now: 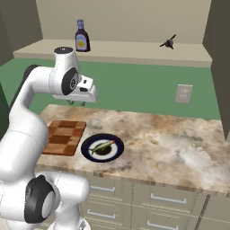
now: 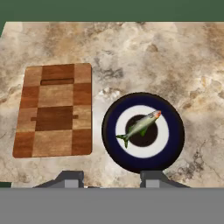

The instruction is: Pick the fish from the plate and place it on the cutting board. Then pick the condiment bottle from the cabinet and place it next to the cutting board.

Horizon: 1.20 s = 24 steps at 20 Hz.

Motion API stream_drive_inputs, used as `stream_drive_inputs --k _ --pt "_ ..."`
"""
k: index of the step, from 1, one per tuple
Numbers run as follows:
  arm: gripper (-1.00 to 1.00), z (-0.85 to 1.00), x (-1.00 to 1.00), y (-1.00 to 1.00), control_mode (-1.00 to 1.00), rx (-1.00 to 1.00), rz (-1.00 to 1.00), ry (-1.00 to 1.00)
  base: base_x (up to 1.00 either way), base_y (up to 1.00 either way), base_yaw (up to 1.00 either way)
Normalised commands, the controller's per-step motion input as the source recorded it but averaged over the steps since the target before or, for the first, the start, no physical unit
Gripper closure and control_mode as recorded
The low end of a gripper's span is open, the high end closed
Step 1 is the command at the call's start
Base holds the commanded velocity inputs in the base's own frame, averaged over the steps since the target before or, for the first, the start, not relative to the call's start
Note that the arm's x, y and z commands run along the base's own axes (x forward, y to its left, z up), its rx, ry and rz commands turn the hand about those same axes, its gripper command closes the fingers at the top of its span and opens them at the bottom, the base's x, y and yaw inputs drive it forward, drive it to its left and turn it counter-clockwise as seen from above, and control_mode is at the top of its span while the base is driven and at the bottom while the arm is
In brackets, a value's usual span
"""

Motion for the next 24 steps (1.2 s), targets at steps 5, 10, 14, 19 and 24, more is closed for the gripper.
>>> stream_drive_inputs --k 5,10,14,19,24 --pt "-1.0 -0.07 -0.16 0.0 -1.0 0.0 0.0 0.0 0.0 0.0 0.0" --pt "-1.0 -0.18 -0.29 0.0 -1.0 0.0 -0.06 0.0 0.0 0.0 0.0" --pt "-1.0 -0.25 -0.23 0.0 -1.0 0.0 -0.1 0.0 0.0 0.0 0.0" --pt "-1.0 -0.25 -0.08 -0.01 -1.0 0.0 -0.14 0.0 0.0 0.0 0.0" --pt "-1.0 -0.24 0.0 -0.04 -1.0 0.01 -0.13 0.0 0.0 0.0 0.0"
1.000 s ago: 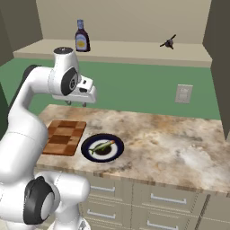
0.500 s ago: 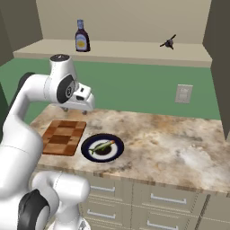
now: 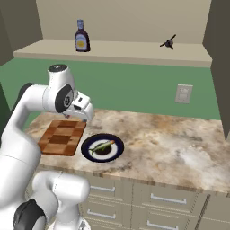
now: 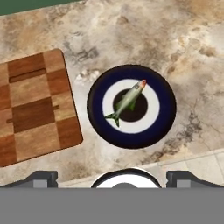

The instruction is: Pick the fish from the plate and place it on the cutting board. Then pick the condiment bottle from the cabinet and place it next to the cutting board.

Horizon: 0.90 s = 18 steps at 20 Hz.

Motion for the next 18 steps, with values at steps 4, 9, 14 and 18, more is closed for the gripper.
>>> stream_drive_inputs --k 4,9,14,18 --pt "-1.0 -0.23 0.0 -0.08 -1.0 0.03 -0.11 0.0 0.0 0.0 0.0" --pt "-1.0 -0.19 0.01 -0.08 -1.0 0.04 -0.09 0.0 0.0 0.0 0.0" --pt "-1.0 -0.16 0.1 -0.09 -1.0 0.03 -0.06 -0.01 0.0 0.0 0.0" --pt "-1.0 -0.24 0.03 -0.15 -1.0 0.01 -0.04 0.0 0.0 0.0 0.0"
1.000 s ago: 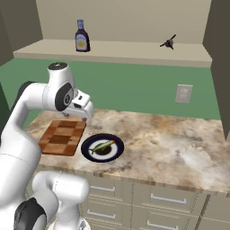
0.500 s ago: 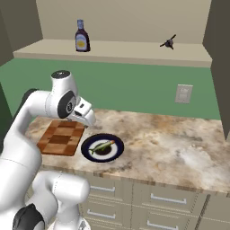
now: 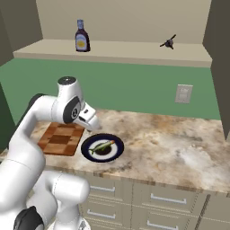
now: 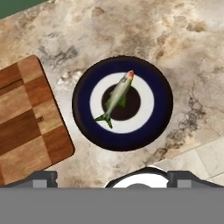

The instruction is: Pick the fish from the plate and place it on the cutting board. Then pick the condiment bottle from the cabinet and place it next to the cutting board.

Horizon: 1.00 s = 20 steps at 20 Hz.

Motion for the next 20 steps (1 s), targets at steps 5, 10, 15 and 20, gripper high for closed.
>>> stream_drive_inputs --k 5,10,15,20 --pt "-1.0 -0.35 0.0 -0.13 -1.0 0.0 -0.02 -0.01 0.0 0.0 0.0" --pt "-1.0 -0.35 0.03 -0.06 -1.0 0.0 0.0 -0.01 0.0 0.0 0.0" --pt "-1.0 -0.27 0.21 -0.01 -1.0 0.0 0.0 -0.01 0.0 0.0 0.0" --pt "-1.0 -0.26 0.27 0.0 -1.0 0.0 0.0 -0.06 0.0 0.0 0.0"
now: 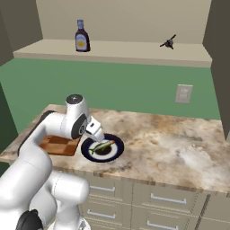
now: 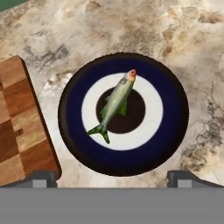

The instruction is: Pick the fish from the plate and place it on the cutting board. Then pick the condiment bottle from the cabinet and place it next to the cutting board.

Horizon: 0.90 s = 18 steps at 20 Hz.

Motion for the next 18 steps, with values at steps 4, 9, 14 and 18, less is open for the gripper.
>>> stream_drive_inputs --k 4,9,14,18 --pt "-1.0 -0.3 0.22 -0.02 -1.0 0.0 0.0 -0.09 0.0 0.0 0.0" --pt "-1.0 -0.25 0.09 -0.1 -1.0 0.0 -0.02 -0.04 0.0 0.0 0.0" --pt "-1.0 -0.17 0.01 -0.17 -1.0 0.0 -0.04 0.0 0.0 0.0 0.0" --pt "-1.0 -0.1 0.04 -0.11 -1.0 0.0 -0.05 0.0 0.0 0.0 0.0"
